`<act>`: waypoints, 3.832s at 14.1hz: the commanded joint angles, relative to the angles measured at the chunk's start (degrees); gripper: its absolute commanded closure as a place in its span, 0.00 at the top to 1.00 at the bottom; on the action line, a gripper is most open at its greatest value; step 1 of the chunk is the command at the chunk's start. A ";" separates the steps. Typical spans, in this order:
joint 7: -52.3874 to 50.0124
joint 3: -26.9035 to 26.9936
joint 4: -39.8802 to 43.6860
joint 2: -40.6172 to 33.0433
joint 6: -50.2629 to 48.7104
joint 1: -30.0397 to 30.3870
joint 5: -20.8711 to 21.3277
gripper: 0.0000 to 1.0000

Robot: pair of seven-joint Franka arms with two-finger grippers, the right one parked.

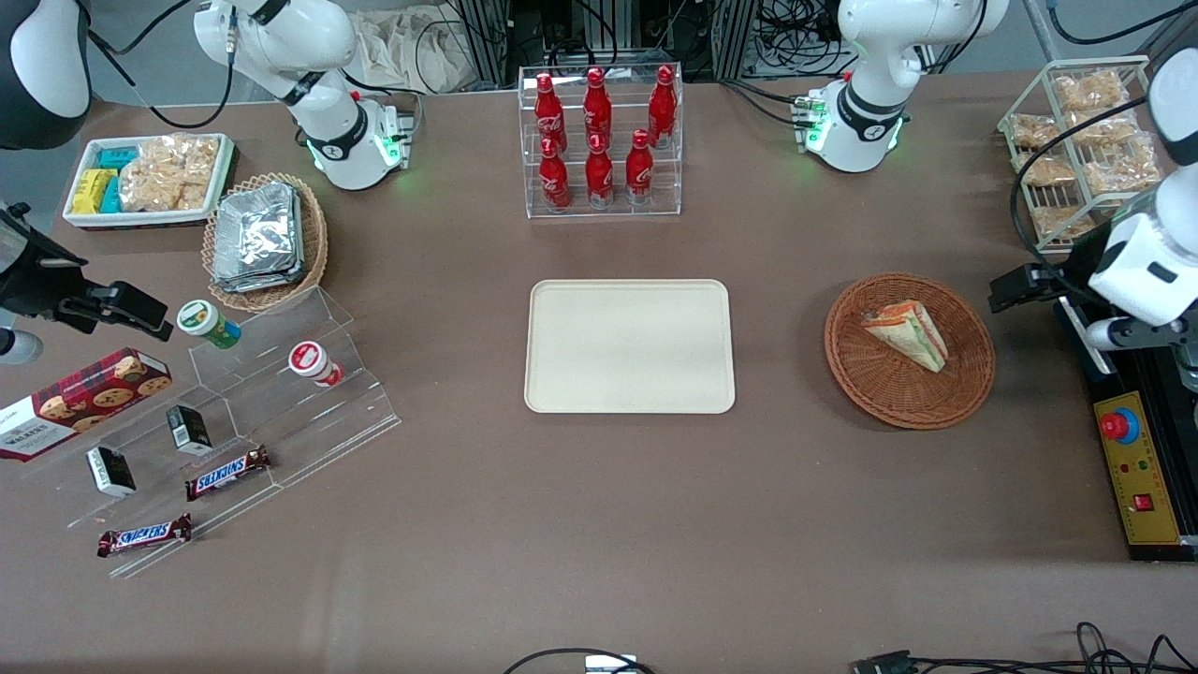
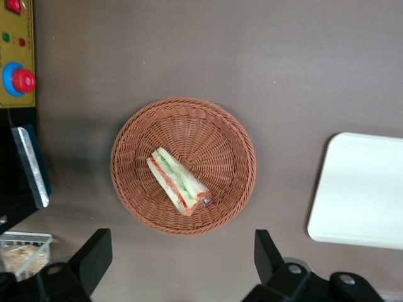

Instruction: Place sandwich from basket to tray

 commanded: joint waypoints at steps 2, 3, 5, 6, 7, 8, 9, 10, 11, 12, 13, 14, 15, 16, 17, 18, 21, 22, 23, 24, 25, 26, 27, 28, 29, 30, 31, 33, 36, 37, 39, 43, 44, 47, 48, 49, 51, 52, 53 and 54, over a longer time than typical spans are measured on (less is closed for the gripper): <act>-4.41 0.00 -16.01 -8.19 9.86 1.30 0.58 1.00; -6.07 0.00 -19.36 -9.77 12.59 1.92 0.58 1.00; -8.80 0.00 -24.64 -11.45 16.73 2.01 0.58 1.00; -10.38 0.00 -26.41 -11.81 18.40 2.01 0.58 1.00; -11.88 0.00 -27.73 -11.98 19.72 2.01 0.66 1.00; -13.02 -0.09 -28.61 -11.98 20.52 2.01 0.66 1.00; -14.16 -0.09 -29.58 -11.98 21.22 2.01 0.66 1.00; -15.31 -0.09 -30.46 -12.07 22.27 2.01 0.66 1.00; -16.62 -0.09 -31.77 -12.07 23.59 2.01 0.66 1.00; -17.94 -0.09 -33.26 -12.07 25.69 2.01 0.66 1.00; -18.91 -0.18 -34.67 -11.99 27.71 2.01 0.66 1.00; -19.18 -0.18 -36.16 -11.90 30.08 2.01 0.66 1.00; -19.27 -0.18 -37.75 -11.55 32.71 2.01 0.58 1.00; -19.80 -0.18 -39.15 -11.11 35.44 2.01 0.58 1.00; -20.76 -0.18 -40.30 -10.41 37.90 2.01 0.58 1.00; -21.64 -0.18 -41.09 -9.53 39.67 1.92 0.58 1.00; -22.44 -0.18 -44.69 -8.04 45.20 2.01 0.14 1.00; -23.13 -0.18 -45.57 -7.42 46.87 2.01 0.14 1.00; -24.27 -0.18 -46.11 -6.28 48.46 2.01 0.14 1.00; -24.72 -0.18 -46.89 -5.49 50.47 1.92 0.14 1.00; -24.81 -0.18 -47.86 -4.87 52.50 1.92 0.14 1.00; -24.81 -0.18 -48.39 -4.26 53.91 1.92 0.14 1.00; -24.98 -0.18 -48.57 -3.73 54.44 1.92 0.14 1.00; -25.42 -0.18 -48.49 -3.20 54.54 1.92 0.14 1.00; -25.95 -0.18 -48.66 -2.76 55.23 1.83 0.14 1.00; -26.39 -0.18 -49.10 -2.32 56.20 1.83 0.14 1.00; -26.48 -0.18 -49.62 -1.71 57.16 1.83 0.14 1.00; -26.92 -0.18 -50.24 -1.18 58.23 1.83 0.05 1.00; -29.55 -0.18 -50.42 0.49 60.07 1.49 0.14 1.00; -30.34 -0.18 -50.50 1.10 61.12 1.31 0.14 1.00; -30.61 -0.27 -50.77 2.16 62.44 1.22 0.14 1.00; -30.52 -0.36 -50.86 3.57 63.50 1.13 0.22 0.76; -30.52 -0.36 -50.94 3.83 64.02 1.13 0.31 0.60; -29.91 -0.36 -52.17 4.36 66.14 1.13 0.66 0.14; -29.47 -0.36 -52.18 4.28 66.14 1.13 0.66 0.06; -29.21 -0.44 -52.18 3.75 65.97 1.13 0.66 0.05; -26.41 -0.53 -52.00 1.48 64.48 1.13 0.75 0.03; -23.96 -0.53 -51.56 -0.45 61.34 1.13 0.66 0.02; -21.84 -0.53 -51.21 -2.73 57.56 1.13 0.66 0.02; -19.82 -0.53 -50.69 -4.93 54.83 1.13 0.75 0.02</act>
